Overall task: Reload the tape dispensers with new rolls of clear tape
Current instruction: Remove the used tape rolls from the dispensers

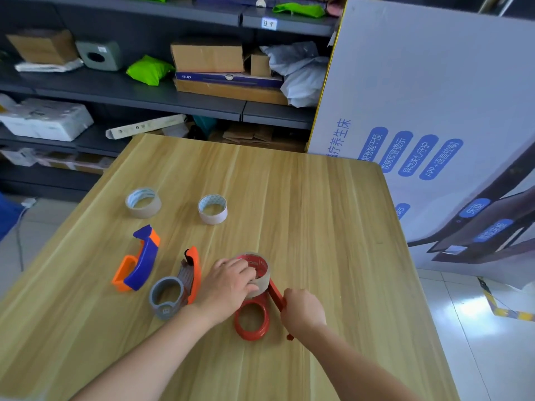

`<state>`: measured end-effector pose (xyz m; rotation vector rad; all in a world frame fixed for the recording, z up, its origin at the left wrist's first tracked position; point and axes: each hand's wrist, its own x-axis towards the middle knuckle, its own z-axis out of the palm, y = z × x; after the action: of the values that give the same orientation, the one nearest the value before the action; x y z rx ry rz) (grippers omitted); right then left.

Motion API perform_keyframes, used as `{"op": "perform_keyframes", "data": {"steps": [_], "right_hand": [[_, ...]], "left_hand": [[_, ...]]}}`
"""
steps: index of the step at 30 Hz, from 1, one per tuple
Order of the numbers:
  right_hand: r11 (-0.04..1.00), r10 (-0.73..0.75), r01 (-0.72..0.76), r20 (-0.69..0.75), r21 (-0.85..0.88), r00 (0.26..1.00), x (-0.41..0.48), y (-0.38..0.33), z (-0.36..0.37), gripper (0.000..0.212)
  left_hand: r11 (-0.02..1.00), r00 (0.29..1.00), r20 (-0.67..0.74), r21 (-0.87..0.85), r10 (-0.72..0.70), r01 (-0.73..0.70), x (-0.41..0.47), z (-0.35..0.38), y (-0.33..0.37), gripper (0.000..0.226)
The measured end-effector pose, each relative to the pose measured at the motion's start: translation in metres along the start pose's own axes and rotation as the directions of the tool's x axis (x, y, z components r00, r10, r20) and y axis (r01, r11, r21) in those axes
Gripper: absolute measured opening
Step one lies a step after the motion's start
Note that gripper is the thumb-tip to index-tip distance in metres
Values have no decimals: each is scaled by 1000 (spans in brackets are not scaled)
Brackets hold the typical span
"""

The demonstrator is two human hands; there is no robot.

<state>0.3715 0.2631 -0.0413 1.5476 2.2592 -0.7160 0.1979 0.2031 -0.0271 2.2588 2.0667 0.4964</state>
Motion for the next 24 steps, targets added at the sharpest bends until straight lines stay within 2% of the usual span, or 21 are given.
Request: {"op": "perform_keyframes", "data": {"steps": [5,9,12,14,17,21,23,24], "right_hand": [[999,-7,8,27,-36,1000,7,-7,-10,16],[983,-26,56,-172,173,985,20,-22,-26,51],[952,-112,183,-275,246,955,41,-38,-40,62],[953,-137,202,-277,224,951,58,-45,-47,54],[959,-100,173,-302,223,948,83,-47,-53,34],[973,-51,118,-314,197,948,113,-48,-55,29],[979,-13,74,-306,189,952,128,-49,-56,29],[980,12,48,-298,195,955,135,-48,-55,28]], "left_hand": [[993,992,-40,-5,-119,119,20,-6,-13,29],[986,986,-42,-65,-159,156,42,1,-29,27],[979,985,-31,-120,-170,165,59,8,-39,17],[978,987,-20,-138,-160,156,72,13,-48,11],[983,992,12,-137,-123,124,92,19,-59,14],[984,988,100,-120,-119,131,118,33,-74,17],[990,984,121,-38,-129,134,128,40,-80,16],[990,978,156,5,-141,142,132,44,-82,24]]}}
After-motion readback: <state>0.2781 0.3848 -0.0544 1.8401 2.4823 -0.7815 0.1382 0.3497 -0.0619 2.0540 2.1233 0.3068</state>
